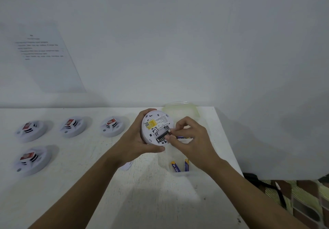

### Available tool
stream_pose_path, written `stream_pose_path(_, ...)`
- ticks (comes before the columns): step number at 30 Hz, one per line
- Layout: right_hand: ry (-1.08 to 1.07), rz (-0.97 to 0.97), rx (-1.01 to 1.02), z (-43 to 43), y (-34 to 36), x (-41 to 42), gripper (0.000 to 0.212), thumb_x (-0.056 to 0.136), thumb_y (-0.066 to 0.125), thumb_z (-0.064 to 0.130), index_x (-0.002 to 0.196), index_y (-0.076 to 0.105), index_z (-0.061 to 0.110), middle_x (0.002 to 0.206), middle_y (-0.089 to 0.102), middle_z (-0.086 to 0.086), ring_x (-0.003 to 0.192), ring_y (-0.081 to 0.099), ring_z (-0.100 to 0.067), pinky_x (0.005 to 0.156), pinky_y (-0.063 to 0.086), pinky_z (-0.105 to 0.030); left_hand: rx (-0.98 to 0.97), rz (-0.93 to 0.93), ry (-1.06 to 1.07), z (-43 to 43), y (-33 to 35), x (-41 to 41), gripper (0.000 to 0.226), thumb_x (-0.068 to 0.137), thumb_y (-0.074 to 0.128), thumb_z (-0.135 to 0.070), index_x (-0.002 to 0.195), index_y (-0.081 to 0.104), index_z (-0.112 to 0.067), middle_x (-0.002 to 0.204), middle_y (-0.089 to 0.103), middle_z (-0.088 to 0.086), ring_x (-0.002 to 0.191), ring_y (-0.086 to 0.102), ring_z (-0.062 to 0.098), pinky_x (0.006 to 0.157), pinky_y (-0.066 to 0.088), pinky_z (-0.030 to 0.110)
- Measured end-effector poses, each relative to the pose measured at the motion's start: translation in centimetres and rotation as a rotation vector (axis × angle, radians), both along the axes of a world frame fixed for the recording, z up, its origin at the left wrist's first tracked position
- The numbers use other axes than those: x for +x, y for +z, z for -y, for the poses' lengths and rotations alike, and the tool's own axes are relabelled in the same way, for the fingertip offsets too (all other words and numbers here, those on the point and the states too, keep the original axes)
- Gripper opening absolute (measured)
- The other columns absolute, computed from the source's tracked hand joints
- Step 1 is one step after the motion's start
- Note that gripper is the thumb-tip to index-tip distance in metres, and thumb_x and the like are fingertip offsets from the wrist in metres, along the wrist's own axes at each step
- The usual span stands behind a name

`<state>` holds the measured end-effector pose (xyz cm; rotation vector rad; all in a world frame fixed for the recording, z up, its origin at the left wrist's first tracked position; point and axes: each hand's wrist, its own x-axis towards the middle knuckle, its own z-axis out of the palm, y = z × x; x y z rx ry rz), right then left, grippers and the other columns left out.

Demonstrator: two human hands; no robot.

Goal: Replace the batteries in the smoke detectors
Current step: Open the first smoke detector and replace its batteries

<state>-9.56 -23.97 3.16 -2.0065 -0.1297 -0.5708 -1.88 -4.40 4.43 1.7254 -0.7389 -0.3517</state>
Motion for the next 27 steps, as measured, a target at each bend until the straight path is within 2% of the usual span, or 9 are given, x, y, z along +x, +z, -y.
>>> stream_pose_path(3,0.053,0.008,-0.116,0.5,-0.8,0.3,0.004,0.088,0.075,0.019,0.086,0.078,0.017,0.091,0.057,0.004,0.094,0.059,-0.014,0.078,0.045,-0.014,0.012,-0.012,-0.016,0.0,-0.2,0.2,0.092,0.070,0.086,0.005,0.139,0.039,-0.032,0.127,0.056,-0.023,0.122,0.055,0.001,0.084,0.056,0.020)
stream_pose_path(6,0.074,-0.013,-0.264,1.2,-1.3,0.9,0.015,0.093,0.070,0.026,0.096,0.081,0.017,0.095,0.056,0.010,0.097,0.054,-0.013,0.080,0.040,-0.014,0.014,-0.030,-0.010,0.0,-0.5,0.3,0.090,0.071,0.086,0.005,0.139,0.039,-0.030,0.125,0.057,-0.024,0.119,0.057,-0.001,0.082,0.057,0.020)
stream_pose_path(11,0.152,-0.224,0.138,2.6,0.1,1.9,0.014,0.094,0.068,0.022,0.099,0.080,0.028,0.095,0.067,0.001,0.091,0.063,-0.015,0.073,0.046,-0.019,-0.032,-0.066,0.027,-0.2,-0.6,1.4,0.095,0.069,0.086,0.008,0.144,0.039,-0.027,0.134,0.057,-0.009,0.123,0.058,0.008,0.086,0.059,0.028)
stream_pose_path(13,0.037,-0.217,0.331,3.7,0.4,2.4,0.015,0.095,0.066,0.015,0.101,0.080,0.017,0.096,0.072,-0.003,0.085,0.066,-0.009,0.071,0.049,-0.014,-0.019,-0.055,0.034,-0.1,-0.6,1.9,0.096,0.069,0.087,0.008,0.144,0.039,-0.028,0.137,0.054,-0.006,0.124,0.056,0.008,0.086,0.059,0.028)
stream_pose_path(15,-0.122,-0.204,0.372,5.0,-0.1,3.3,0.016,0.096,0.064,0.011,0.101,0.079,0.011,0.088,0.073,-0.004,0.076,0.066,-0.007,0.065,0.051,-0.013,-0.007,-0.050,0.061,-0.1,-0.8,2.5,0.097,0.068,0.087,0.008,0.144,0.039,-0.027,0.136,0.054,-0.005,0.122,0.056,0.005,0.084,0.059,0.025)
stream_pose_path(18,-0.206,-0.307,0.160,6.3,-1.7,5.1,0.014,0.094,0.064,0.011,0.092,0.077,0.017,0.085,0.073,0.002,0.073,0.065,-0.010,0.065,0.050,-0.013,0.020,-0.039,0.091,-0.3,-1.3,3.4,0.096,0.066,0.088,0.007,0.142,0.040,-0.028,0.135,0.054,-0.007,0.119,0.056,0.002,0.084,0.058,0.022)
stream_pose_path(22,-0.098,-0.460,-0.181,6.5,-3.8,7.5,0.014,0.093,0.064,0.010,0.097,0.076,0.018,0.086,0.068,0.004,0.077,0.063,-0.010,0.064,0.047,-0.009,0.035,-0.081,0.092,-0.1,-2.3,4.5,0.096,0.066,0.089,0.007,0.141,0.042,-0.031,0.132,0.057,-0.009,0.119,0.058,0.004,0.085,0.058,0.025)
stream_pose_path(25,0.006,-0.507,-0.400,6.1,-4.5,9.2,0.017,0.093,0.065,0.011,0.105,0.075,0.017,0.093,0.062,0.001,0.078,0.053,-0.012,0.073,0.043,-0.022,0.042,-0.100,0.103,0.4,-2.9,5.2,0.096,0.066,0.089,0.006,0.140,0.042,-0.032,0.131,0.058,-0.011,0.118,0.058,0.004,0.086,0.059,0.027)
stream_pose_path(27,0.046,-0.565,-0.512,5.8,-4.5,10.0,0.023,0.092,0.069,0.018,0.115,0.072,0.016,0.105,0.062,-0.002,0.087,0.052,-0.015,0.080,0.043,-0.027,0.040,-0.116,0.105,0.5,-3.1,5.7,0.096,0.066,0.089,0.006,0.141,0.042,-0.032,0.131,0.058,-0.010,0.119,0.058,0.005,0.088,0.059,0.028)
